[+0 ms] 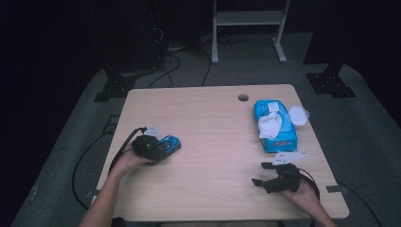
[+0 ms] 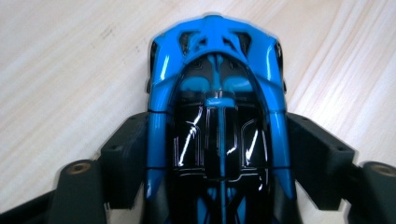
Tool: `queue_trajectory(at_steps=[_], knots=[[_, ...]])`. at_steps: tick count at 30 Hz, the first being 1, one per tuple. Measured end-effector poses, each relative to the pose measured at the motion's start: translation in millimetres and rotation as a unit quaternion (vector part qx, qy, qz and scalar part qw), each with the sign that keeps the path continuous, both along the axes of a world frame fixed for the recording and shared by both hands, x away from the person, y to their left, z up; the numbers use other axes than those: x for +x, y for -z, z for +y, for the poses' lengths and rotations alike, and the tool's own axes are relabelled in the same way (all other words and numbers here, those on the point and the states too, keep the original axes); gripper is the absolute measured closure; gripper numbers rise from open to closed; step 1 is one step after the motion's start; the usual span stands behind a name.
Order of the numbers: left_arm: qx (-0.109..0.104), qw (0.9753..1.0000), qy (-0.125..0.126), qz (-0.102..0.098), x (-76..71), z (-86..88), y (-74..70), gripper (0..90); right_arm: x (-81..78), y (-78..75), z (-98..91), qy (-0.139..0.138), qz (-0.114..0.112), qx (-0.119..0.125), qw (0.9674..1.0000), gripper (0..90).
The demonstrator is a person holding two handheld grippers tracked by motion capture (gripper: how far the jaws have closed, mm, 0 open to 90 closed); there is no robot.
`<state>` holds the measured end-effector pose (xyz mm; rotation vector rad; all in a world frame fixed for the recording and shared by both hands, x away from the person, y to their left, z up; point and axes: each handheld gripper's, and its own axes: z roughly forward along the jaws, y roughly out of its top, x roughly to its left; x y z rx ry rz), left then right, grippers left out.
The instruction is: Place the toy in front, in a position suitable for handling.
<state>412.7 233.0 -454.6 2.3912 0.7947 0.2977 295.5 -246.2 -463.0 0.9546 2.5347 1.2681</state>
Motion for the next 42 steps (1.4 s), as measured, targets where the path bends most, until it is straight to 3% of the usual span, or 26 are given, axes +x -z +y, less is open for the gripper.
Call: queue_trajectory(at_steps=[1, 3, 16, 23, 29, 31, 33, 36, 42], knots=[[0.0, 1.0, 0.0, 0.0, 0.0, 0.0, 0.0, 27.9, 0.7, 0.7, 0.1, 0.0, 0.0, 0.001, 1.0, 20.4], [0.02, 0.9998, -0.003, -0.006, -0.7, -1.3, 2.5, 27.9, 1.0, 0.9, 0.1, 0.0, 0.001, -0.001, 1.0, 20.4], [0.009, 0.9999, -0.002, -0.014, -2.4, -1.3, -2.0, 27.9, 0.1, 0.8, 1.4, -0.002, 0.0, -0.001, 1.0, 20.4], [-0.009, 0.9994, 0.002, -0.033, -5.1, -7.0, -22.6, 27.9, 0.9, 1.5, 3.0, -0.004, 0.002, -0.004, 1.0, 20.4], [-0.015, 0.9982, 0.028, -0.05, -8.9, -32.0, -38.2, 27.9, 1.5, 0.9, 1.9, 0.0, 0.002, 0.0, 1.0, 20.4], [-0.022, 0.9972, 0.044, -0.057, -11.5, -51.3, -42.0, 27.9, 1.0, 0.7, 1.9, -0.002, 0.001, 0.0, 1.0, 20.4], [-0.027, 0.9969, 0.05, -0.055, -12.1, -58.2, -42.6, 27.9, -0.2, -0.3, 1.3, -0.003, -0.003, -0.001, 1.0, 20.4], [-0.028, 0.9949, 0.077, -0.058, -14.4, -88.9, -45.1, 27.9, -0.4, -1.3, -0.7, 0.001, -0.004, 0.002, 1.0, 20.4], [-0.038, 0.9931, 0.096, -0.055, -14.1, -119.6, -46.2, 27.9, -0.7, -2.7, -3.3, 0.003, -0.008, 0.002, 1.0, 20.4]])
